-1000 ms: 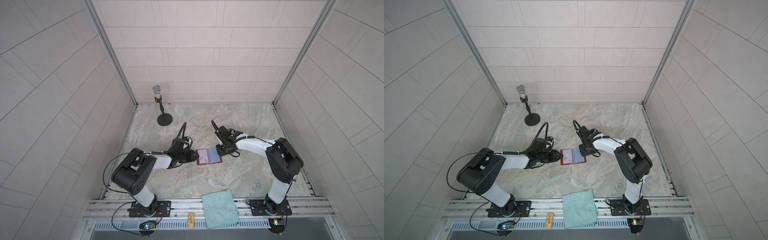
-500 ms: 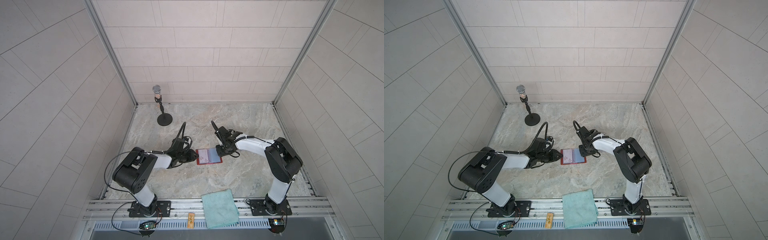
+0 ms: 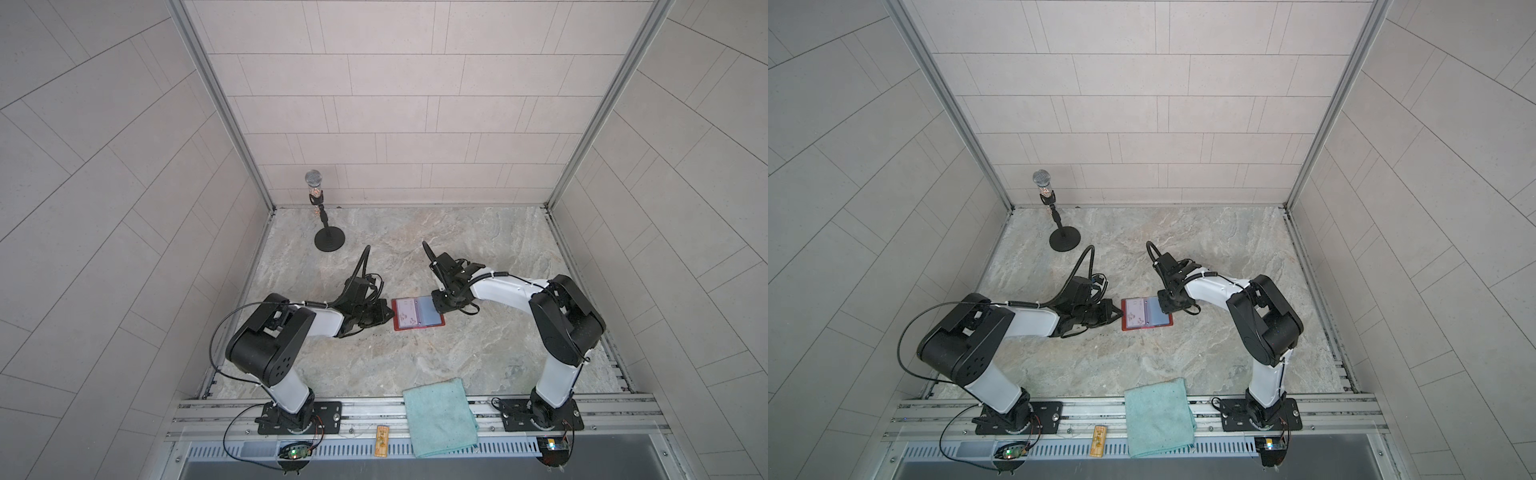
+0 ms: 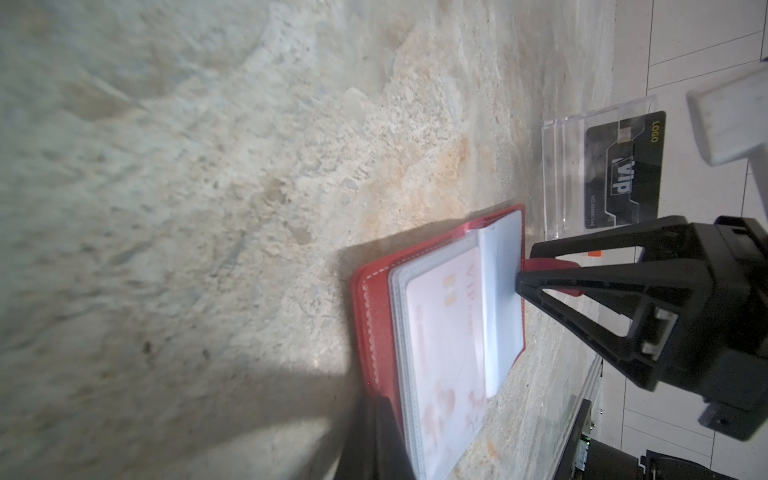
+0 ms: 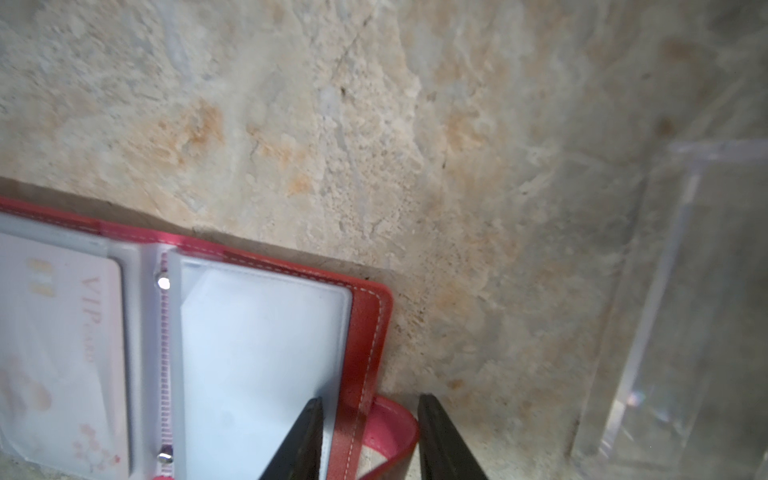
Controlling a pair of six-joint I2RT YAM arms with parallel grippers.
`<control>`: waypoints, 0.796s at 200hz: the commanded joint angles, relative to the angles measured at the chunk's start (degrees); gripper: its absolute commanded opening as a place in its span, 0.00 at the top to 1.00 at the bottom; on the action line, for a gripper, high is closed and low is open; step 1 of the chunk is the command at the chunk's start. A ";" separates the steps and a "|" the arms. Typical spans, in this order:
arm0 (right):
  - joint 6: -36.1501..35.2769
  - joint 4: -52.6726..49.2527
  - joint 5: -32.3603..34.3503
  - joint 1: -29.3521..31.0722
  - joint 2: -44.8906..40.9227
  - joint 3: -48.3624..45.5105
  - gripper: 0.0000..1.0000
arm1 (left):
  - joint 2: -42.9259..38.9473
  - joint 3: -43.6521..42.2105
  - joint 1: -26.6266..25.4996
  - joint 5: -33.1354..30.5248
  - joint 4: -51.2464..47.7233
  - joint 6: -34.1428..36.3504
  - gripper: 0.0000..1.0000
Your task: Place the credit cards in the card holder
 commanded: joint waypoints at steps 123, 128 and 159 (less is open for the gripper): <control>-0.01 -3.69 -1.24 -0.84 -6.16 -2.77 0.86 | -9.72 3.17 -0.09 -6.14 -17.78 5.27 1.00; -0.05 -3.54 -1.65 -0.87 -5.98 -2.98 0.89 | -9.90 3.45 -0.06 -6.04 -17.96 5.19 1.00; 0.88 -0.78 -4.24 -0.93 -5.71 -4.86 0.99 | -11.31 4.93 -0.06 -5.47 -19.73 5.25 1.00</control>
